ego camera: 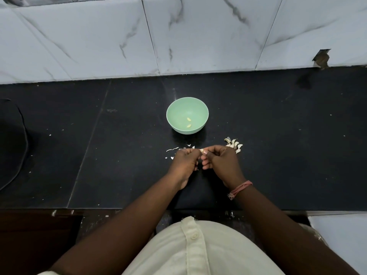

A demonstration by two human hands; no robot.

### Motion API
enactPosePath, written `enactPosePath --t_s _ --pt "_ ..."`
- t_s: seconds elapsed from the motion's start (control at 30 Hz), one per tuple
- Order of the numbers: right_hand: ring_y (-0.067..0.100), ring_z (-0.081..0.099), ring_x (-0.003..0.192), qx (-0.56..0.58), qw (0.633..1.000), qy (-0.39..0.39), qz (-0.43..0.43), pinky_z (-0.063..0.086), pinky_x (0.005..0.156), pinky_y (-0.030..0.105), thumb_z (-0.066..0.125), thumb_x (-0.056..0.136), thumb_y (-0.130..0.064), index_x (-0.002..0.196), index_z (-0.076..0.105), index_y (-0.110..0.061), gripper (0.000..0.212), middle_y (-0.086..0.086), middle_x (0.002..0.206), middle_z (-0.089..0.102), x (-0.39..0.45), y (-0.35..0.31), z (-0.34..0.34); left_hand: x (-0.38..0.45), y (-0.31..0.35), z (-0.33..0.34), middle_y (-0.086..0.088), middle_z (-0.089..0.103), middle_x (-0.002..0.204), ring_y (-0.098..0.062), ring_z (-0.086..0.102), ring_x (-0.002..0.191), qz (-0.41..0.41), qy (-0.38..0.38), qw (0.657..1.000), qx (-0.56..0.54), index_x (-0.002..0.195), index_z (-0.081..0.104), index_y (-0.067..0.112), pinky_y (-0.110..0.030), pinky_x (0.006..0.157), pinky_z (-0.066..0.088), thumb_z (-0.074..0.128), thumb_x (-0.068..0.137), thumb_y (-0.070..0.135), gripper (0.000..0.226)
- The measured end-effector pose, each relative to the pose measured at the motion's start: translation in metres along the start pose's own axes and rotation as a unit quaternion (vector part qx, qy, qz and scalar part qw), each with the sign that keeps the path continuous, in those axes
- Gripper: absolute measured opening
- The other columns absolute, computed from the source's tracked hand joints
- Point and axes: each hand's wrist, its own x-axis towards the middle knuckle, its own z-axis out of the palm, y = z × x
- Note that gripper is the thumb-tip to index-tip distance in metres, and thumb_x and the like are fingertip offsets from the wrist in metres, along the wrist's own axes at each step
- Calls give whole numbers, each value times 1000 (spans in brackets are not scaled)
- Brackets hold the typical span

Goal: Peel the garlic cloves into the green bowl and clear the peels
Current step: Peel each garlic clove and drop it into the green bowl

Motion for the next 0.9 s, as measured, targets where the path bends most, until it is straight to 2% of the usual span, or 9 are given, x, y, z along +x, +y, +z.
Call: enactPosePath --t_s 0.1,0.2,0.37,0.5,0.6,0.67,0.77,0.9 --pt "19 60 57 25 1000 -10 4 57 55 25 57 98 2 91 70 1 14 17 73 68 -1 1 3 -2 1 0 -1 55 62 -8 44 52 -6 -14 1000 -5 67 60 14 -23 53 33 51 94 12 29" --pt "21 62 59 46 999 -15 7 57 56 26 57 98 1 92 68 1 12 17 74 69 -2 1 5 -4 2 -1 -3 59 63 -10 50 54 -13 -15 998 -53 72 63 11 -22 55 40 50 97 8 28" --pt "24 64 61 59 998 -17 -4 57 56 27 58 98 1 99 65 3 7 30 81 69 0 -1 3 -5 -2 -7 -3 67 77 -9 61 67 4 26 995 -99 111 69 7 -21 63 54 57 99 6 17" --pt "32 66 63 29 999 -31 -25 59 56 31 57 99 1 102 63 7 9 35 82 67 0 0 4 -9 -1 -9 -7 72 76 -13 65 66 12 21 993 -113 101 73 3 -21 59 54 67 91 -1 13" --pt "35 70 65 -6 999 -25 -41 60 59 35 56 99 0 101 63 5 9 28 79 70 -1 0 7 -10 0 -10 -17 73 82 -20 70 71 9 46 990 -136 99 73 -4 -26 64 58 71 87 0 12" --pt "26 70 65 -55 996 -3 -67 61 60 35 58 97 0 98 65 -3 8 17 78 72 -1 1 8 -10 -1 -11 -20 74 88 -21 71 77 11 56 992 -113 100 72 -4 -27 69 57 73 87 3 15" --pt "14 70 73 -141 983 8 -121 61 65 32 60 94 -2 98 70 -14 16 1 85 73 0 2 8 -10 0 -13 -18 75 90 -18 72 76 16 57 992 -113 101 71 -3 -26 72 56 73 87 3 15" --pt "12 69 79 -164 974 11 -154 59 72 32 64 93 -6 101 73 -18 17 -6 91 73 2 2 6 -9 3 -19 -26 73 100 -20 68 80 25 42 993 -112 100 72 0 -26 73 57 77 85 6 16"
